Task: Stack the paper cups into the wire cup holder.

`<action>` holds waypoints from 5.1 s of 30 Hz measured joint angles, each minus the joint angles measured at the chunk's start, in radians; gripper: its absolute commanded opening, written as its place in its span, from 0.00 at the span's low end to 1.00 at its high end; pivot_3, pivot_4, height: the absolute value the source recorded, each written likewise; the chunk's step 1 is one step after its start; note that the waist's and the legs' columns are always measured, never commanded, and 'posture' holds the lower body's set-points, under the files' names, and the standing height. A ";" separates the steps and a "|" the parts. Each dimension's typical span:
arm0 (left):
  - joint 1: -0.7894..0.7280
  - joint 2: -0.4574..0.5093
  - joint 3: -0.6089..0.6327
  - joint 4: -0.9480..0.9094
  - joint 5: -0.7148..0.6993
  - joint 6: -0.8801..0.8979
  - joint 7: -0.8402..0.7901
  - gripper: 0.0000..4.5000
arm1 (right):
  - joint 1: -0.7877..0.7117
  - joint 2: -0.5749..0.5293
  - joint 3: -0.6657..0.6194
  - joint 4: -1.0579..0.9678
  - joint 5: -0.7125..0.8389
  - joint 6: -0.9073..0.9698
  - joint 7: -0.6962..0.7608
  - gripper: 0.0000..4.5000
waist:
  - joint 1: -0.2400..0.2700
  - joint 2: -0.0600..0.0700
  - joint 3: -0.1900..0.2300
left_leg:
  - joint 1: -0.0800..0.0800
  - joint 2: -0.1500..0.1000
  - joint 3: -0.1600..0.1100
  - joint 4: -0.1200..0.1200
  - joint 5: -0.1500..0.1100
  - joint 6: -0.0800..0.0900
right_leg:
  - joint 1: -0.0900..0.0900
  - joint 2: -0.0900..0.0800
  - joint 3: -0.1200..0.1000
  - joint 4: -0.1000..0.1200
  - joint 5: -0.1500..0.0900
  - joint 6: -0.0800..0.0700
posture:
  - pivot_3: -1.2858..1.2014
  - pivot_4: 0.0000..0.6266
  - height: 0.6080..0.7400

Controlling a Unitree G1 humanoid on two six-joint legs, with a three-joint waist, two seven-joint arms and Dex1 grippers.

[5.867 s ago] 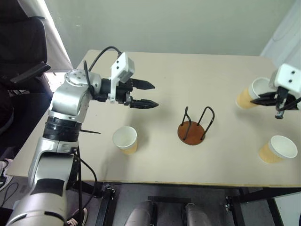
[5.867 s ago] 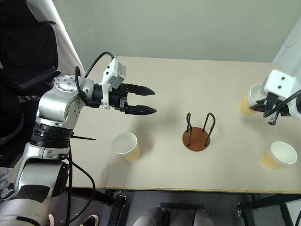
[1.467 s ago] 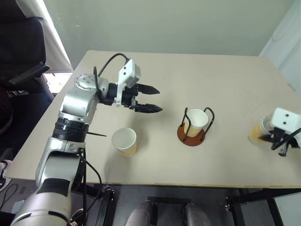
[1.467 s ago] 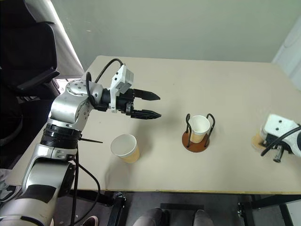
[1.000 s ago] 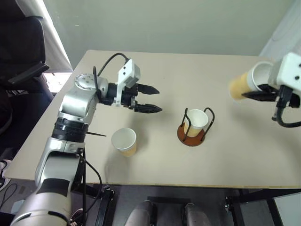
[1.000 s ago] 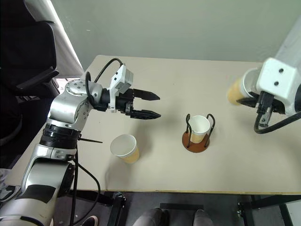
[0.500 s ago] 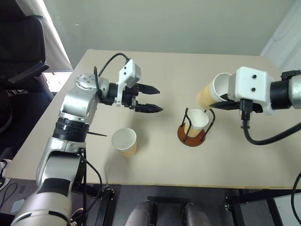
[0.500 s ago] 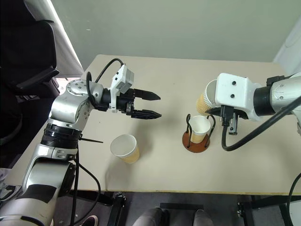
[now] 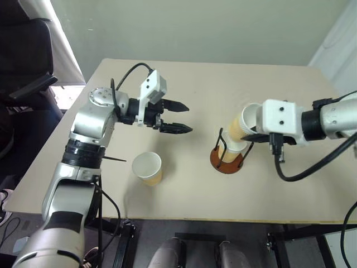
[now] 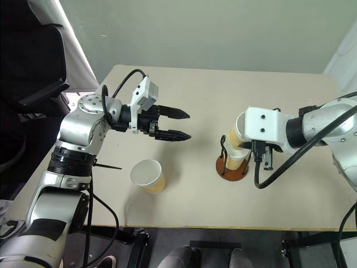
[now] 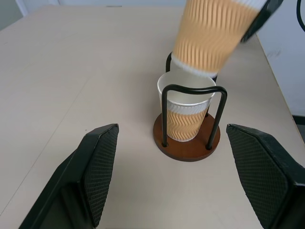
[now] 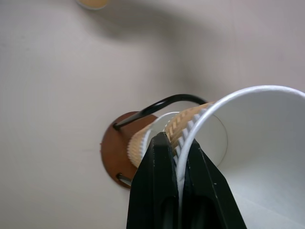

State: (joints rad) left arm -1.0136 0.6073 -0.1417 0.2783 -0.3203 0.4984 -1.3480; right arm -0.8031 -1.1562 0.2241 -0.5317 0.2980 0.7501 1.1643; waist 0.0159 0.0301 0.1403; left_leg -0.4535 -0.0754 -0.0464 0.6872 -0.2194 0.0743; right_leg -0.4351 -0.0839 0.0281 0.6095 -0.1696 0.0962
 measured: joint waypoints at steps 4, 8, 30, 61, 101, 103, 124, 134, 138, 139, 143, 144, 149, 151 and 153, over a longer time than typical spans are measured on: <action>0.000 0.000 0.000 0.000 0.000 0.000 0.001 0.87 | 0.016 0.011 0.025 0.047 -0.043 -0.039 0.001 0.01 | 0.000 0.000 0.000 | 0.000 0.000 0.000 0.000 0.000 0.000 | 0.000 0.000 0.000 0.000 0.000 0.000 | 0.52 0.24 1.00; 0.000 0.000 0.000 0.000 0.000 0.001 0.001 0.87 | 0.020 0.035 0.045 0.087 -0.082 -0.078 0.007 0.01 | -0.001 0.000 0.000 | 0.000 0.000 0.000 0.000 0.000 0.000 | 0.000 0.000 0.000 0.000 0.000 0.000 | 0.52 0.24 1.00; 0.000 0.010 0.000 -0.008 0.005 -0.002 0.003 0.87 | 0.003 0.174 0.026 0.101 -0.119 -0.048 -0.031 0.44 | -0.003 0.000 0.000 | 0.000 0.000 0.000 0.000 0.000 0.000 | 0.000 0.000 0.000 0.000 0.000 0.000 | 0.52 0.24 1.00; 0.181 0.489 -0.019 -0.482 0.149 -0.178 -0.190 0.87 | -0.059 0.042 -0.263 0.100 0.288 0.234 -0.008 0.44 | -0.010 0.000 0.000 | 0.000 0.000 -0.002 -0.005 -0.002 -0.004 | -0.004 0.001 0.000 0.001 -0.006 -0.005 | 0.52 0.24 1.00; 0.489 0.683 0.034 -0.698 0.096 -0.149 -0.187 0.87 | -0.088 -0.034 -0.210 0.196 0.307 0.145 0.086 0.44 | -0.015 0.000 0.000 | 0.000 0.000 -0.003 -0.005 -0.003 -0.005 | -0.005 0.000 -0.001 0.003 -0.010 -0.012 | 0.52 0.24 1.00; 0.489 0.683 0.024 -0.679 0.125 -0.172 -0.176 0.87 | -0.078 -0.033 -0.213 0.189 0.307 0.126 0.086 0.44 | -0.015 0.000 0.000 | 0.001 0.000 -0.003 -0.005 -0.003 -0.005 | -0.004 0.000 -0.001 0.003 -0.010 -0.013 | 0.52 0.24 1.00; 0.417 0.603 -0.073 -0.580 0.198 -0.212 -0.183 0.87 | 0.220 -0.043 -0.324 0.113 0.305 -0.186 0.217 0.44 | -0.015 0.000 0.000 | 0.000 0.000 -0.003 -0.004 -0.004 -0.006 | -0.004 0.000 -0.001 0.004 -0.009 -0.013 | 0.52 0.24 1.00; 0.400 0.584 -0.094 -0.567 0.209 -0.216 -0.199 0.87 | 0.261 -0.047 -0.346 0.098 0.336 -0.247 0.246 0.44 | -0.016 0.000 0.000 | 0.001 0.000 -0.003 -0.004 -0.004 -0.006 | -0.004 0.000 -0.001 0.004 -0.009 -0.013 | 0.52 0.24 1.00; 0.399 0.580 -0.098 -0.562 0.220 -0.226 -0.200 0.87 | 0.262 -0.059 -0.364 0.090 0.372 -0.222 0.261 0.44 | -0.016 0.000 -0.001 | 0.001 0.000 -0.003 -0.004 -0.004 -0.006 | -0.004 0.000 -0.001 0.004 -0.009 -0.013 | 0.52 0.24 1.00; 0.399 0.576 -0.103 -0.555 0.225 -0.235 -0.200 0.87 | 0.265 -0.059 -0.365 0.088 0.375 -0.221 0.260 0.44 | -0.016 0.000 -0.001 | 0.001 0.000 -0.003 -0.004 -0.004 -0.006 | -0.004 0.000 -0.001 0.004 -0.009 -0.013 | 0.52 0.24 1.00; 0.391 0.558 -0.123 -0.518 0.254 -0.265 -0.201 0.87 | 0.272 -0.058 -0.365 0.084 0.376 -0.221 0.258 0.44 | -0.016 0.000 -0.001 | 0.001 0.000 -0.003 -0.004 -0.004 -0.006 | -0.004 0.000 -0.001 0.005 -0.009 -0.013 | 0.52 0.24 1.00; 0.385 0.554 -0.128 -0.511 0.262 -0.271 -0.201 0.87 | 0.272 -0.058 -0.365 0.082 0.376 -0.221 0.258 0.44 | -0.016 0.000 -0.001 | 0.001 0.000 -0.003 -0.004 -0.004 -0.006 | -0.004 0.000 -0.001 0.005 -0.009 -0.013 | 0.52 0.24 1.00; 0.370 0.509 -0.159 -0.472 0.290 -0.306 -0.200 0.78 | 0.272 -0.053 -0.365 0.070 0.384 -0.219 0.251 0.44 | -0.016 0.000 -0.001 | 0.001 0.000 -0.003 -0.004 -0.004 -0.006 | -0.004 0.000 -0.001 0.005 -0.009 -0.013 | 0.52 0.24 1.00; 0.370 0.501 -0.174 -0.461 0.305 -0.323 -0.200 0.65 | 0.273 -0.051 -0.365 0.068 0.385 -0.219 0.246 0.44 | -0.016 0.000 -0.001 | 0.001 0.000 -0.003 -0.004 -0.004 -0.006 | -0.004 0.000 -0.001 0.005 -0.008 -0.012 | 0.52 0.24 1.00; 0.370 0.495 -0.174 -0.450 0.308 -0.333 -0.200 0.50 | 0.277 -0.051 -0.365 0.067 0.385 -0.218 0.241 0.44 | -0.016 0.000 -0.001 | 0.001 0.000 -0.003 -0.004 -0.004 -0.006 | -0.004 0.000 -0.001 0.005 -0.008 -0.012 | 0.52 0.24 1.00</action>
State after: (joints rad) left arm -0.6439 1.1020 -0.3156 -0.1720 -0.0127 0.1658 -1.5484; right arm -0.5263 -1.2074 -0.1406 -0.4647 0.6828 0.5318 1.4053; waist -0.0002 0.0301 0.1397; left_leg -0.4523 -0.0751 -0.0495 0.6833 -0.2232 0.0684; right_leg -0.4388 -0.0834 0.0268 0.6144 -0.1775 0.0847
